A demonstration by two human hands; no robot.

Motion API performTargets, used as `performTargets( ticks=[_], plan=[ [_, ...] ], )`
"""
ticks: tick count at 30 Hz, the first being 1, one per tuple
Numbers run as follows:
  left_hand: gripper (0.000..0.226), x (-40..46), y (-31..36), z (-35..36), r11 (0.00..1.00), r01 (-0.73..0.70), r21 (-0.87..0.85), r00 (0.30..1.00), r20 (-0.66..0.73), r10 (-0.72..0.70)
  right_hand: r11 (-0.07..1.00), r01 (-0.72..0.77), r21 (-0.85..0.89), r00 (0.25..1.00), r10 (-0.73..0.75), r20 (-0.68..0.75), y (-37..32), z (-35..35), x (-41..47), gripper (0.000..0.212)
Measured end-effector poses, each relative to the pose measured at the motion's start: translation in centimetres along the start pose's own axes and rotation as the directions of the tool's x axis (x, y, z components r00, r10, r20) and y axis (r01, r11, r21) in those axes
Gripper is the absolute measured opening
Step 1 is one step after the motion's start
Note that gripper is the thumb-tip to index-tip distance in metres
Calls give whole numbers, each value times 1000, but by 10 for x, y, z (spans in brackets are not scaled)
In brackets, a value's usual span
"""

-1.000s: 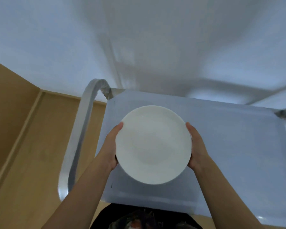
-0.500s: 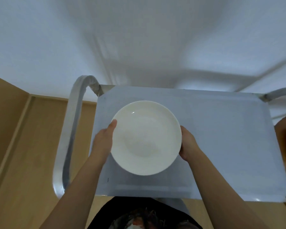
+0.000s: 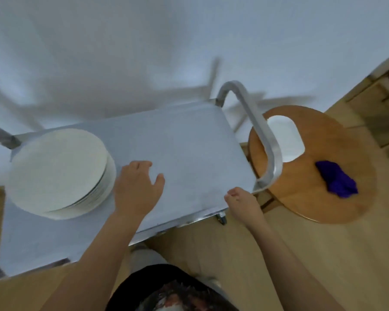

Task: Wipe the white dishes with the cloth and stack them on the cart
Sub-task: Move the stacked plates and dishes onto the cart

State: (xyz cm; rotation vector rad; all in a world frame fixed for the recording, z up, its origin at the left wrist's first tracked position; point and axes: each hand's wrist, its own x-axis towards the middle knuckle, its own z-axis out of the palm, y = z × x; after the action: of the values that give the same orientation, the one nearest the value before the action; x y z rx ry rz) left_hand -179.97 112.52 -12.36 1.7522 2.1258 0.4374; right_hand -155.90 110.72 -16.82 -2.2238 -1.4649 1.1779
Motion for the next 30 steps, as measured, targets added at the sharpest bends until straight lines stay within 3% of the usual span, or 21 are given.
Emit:
performTargets(
  ticks=[6,15,19,23,25,30],
  plan=[
    [45,-45,136,83,940,-337,53,920,231,317,950,17,-312,991,-57,-119,94,-95,-16,17],
    [34,-48,274,161,817,-576,22,776,330,538,929,-49,-366,985,-16,-172,161,-179,26,26],
    [29,-11,317,200,797,-602,38,757,346,555,928,-3,-371,985,-62,-161,176,-202,74,30],
    [28,25,350,228,852,-523,21,794,375,478,930,38,-366,992,-80,-101,177,-224,120,27],
    [29,36,361,240,871,-492,4,802,391,451,921,48,-387,984,-109,-137,177,-237,141,19],
    [30,58,377,262,904,-421,79,836,421,352,883,110,-457,984,-162,-76,173,-264,186,29]
  ],
)
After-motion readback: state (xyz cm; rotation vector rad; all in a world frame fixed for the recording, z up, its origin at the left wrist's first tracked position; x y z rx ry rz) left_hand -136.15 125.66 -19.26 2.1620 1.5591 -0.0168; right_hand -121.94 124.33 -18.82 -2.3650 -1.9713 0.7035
